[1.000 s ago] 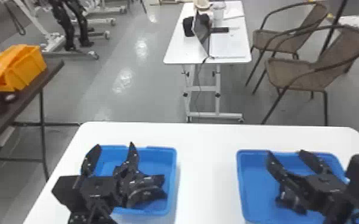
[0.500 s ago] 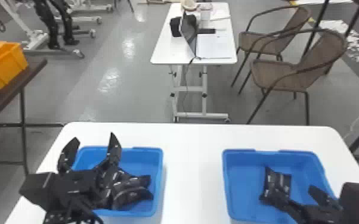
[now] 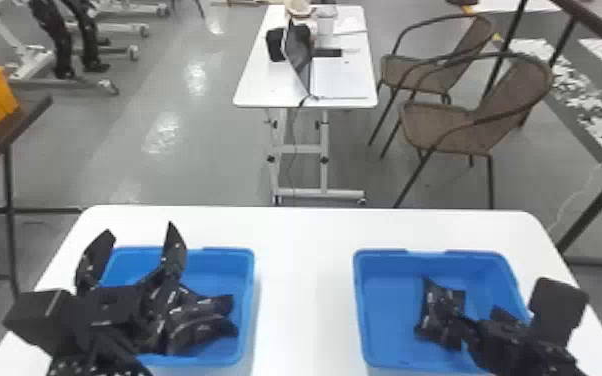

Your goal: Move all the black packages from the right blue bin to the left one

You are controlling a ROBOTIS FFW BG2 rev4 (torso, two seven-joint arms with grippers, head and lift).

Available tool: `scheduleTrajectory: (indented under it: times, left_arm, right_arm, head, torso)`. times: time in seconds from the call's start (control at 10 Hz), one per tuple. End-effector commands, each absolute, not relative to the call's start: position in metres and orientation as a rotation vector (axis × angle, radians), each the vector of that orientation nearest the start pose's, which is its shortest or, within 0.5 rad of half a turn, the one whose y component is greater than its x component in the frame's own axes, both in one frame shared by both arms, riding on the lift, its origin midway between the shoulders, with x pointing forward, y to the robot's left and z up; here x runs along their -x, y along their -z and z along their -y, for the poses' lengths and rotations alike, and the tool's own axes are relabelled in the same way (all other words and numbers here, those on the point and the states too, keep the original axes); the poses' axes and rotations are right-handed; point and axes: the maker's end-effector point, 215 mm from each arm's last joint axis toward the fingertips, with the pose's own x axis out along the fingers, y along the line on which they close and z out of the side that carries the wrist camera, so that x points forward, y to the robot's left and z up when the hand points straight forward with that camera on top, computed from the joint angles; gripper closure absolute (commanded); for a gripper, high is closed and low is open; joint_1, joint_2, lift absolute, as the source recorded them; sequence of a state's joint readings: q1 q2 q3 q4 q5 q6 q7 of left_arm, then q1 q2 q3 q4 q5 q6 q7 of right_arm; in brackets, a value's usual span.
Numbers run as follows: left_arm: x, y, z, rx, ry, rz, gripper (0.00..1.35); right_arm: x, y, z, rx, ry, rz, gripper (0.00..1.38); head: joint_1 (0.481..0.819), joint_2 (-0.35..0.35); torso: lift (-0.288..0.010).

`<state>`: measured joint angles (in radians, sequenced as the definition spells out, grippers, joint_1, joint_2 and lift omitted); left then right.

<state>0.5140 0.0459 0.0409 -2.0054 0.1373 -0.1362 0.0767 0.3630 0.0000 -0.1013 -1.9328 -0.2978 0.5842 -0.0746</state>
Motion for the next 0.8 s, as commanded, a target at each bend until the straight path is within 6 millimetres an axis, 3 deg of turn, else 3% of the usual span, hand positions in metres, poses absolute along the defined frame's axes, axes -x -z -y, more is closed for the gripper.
scheduleTrajectory:
  times: [0.0, 0.2, 0.4, 0.7]
  left_arm:
    - [-0.439, 0.325, -0.274, 0.078, -0.101, 0.056, 0.25]
    - [-0.439, 0.326, -0.274, 0.078, -0.101, 0.054, 0.25]
    - [-0.439, 0.328, -0.274, 0.082, -0.1, 0.048, 0.25]
    - [-0.438, 0.329, -0.273, 0.083, -0.097, 0.046, 0.25]
  right_arm:
    - [-0.448, 0.513, 0.255, -0.277, 0.114, -0.612, 0.23]
    - [-0.449, 0.54, 0.257, -0.275, 0.134, -0.664, 0.23]
    - [-0.45, 0.565, 0.244, -0.301, 0.117, -0.714, 0.23]
    - [-0.451, 0.571, 0.23, -0.292, 0.091, -0.728, 0.23]
  head:
    - [0.695, 0.028]
    - [0.695, 0.021]
    - [0.695, 0.022]
    - [0.695, 0.043]
  torso:
    - [-0.042]
    - [-0.042]
    - [-0.042]
    - [-0.042]
